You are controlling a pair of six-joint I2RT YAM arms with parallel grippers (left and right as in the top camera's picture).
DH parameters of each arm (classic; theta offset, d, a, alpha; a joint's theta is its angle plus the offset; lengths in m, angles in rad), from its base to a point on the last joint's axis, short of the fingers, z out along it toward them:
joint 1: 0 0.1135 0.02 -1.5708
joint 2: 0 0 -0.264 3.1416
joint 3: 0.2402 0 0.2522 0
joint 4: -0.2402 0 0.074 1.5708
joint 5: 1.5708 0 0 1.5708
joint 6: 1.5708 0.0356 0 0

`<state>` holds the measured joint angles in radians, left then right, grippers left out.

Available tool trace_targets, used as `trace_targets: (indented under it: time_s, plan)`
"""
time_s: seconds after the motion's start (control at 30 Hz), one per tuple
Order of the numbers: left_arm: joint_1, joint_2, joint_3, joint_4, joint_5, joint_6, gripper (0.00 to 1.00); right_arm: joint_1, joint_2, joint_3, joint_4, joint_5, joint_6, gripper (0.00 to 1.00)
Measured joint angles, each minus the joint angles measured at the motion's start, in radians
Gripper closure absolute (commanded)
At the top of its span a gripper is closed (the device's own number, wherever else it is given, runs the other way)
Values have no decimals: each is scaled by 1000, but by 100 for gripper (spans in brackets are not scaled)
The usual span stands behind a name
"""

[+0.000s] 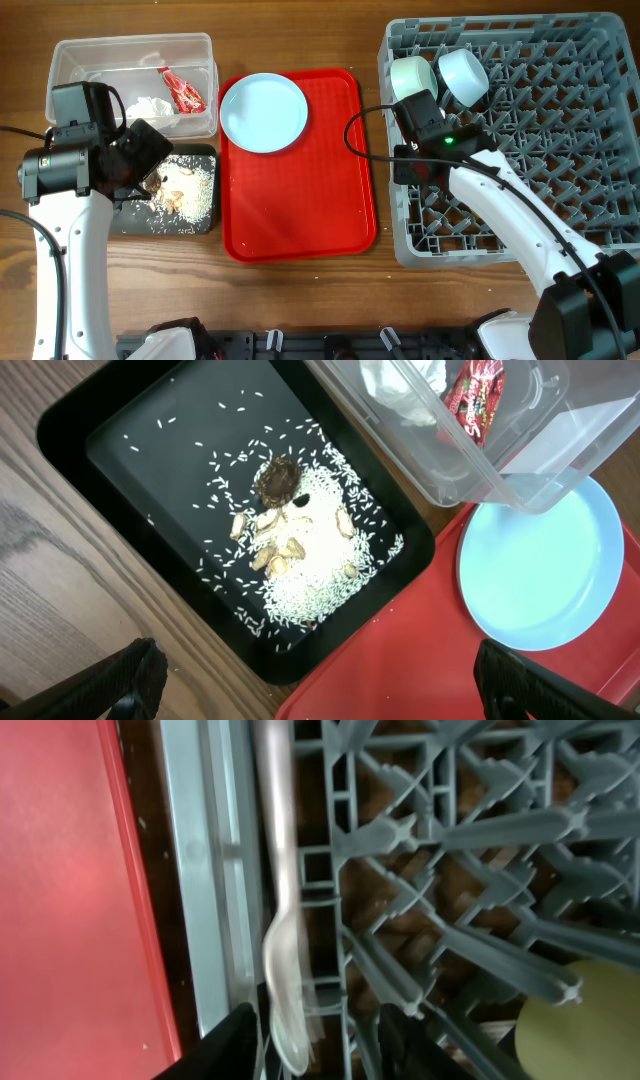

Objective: Sort waste into correct bins and load items into the dishwasher rack
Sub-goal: 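Place the white fork in the rack with the right gripper, then grasp the light blue plate on the red tray with the right gripper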

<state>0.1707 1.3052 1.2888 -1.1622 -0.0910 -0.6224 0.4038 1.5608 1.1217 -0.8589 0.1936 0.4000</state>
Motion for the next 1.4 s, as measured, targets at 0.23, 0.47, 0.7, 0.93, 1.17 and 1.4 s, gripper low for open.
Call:
trace_targets:
  time_s: [0.23, 0.47, 0.7, 0.93, 1.17, 1.4]
  plan:
    - [0, 0, 0, 0, 0, 0, 0, 10, 0, 135, 134, -24, -86, 36]
    - [0, 0, 0, 0, 0, 0, 0, 55, 21, 190, 464, -262, -125, 27]
    - [0, 0, 0, 0, 1, 0, 0, 140, 276, 192, 654, -313, -77, 27]
    - [0, 0, 0, 0, 3, 0, 0, 202, 478, 192, 774, -248, 19, 32]
    - [0, 0, 0, 0, 3, 0, 0, 202, 562, 194, 778, -226, 129, 65]
    - [0, 0, 0, 0, 3, 0, 0, 202, 538, 221, 578, -120, 207, 92]
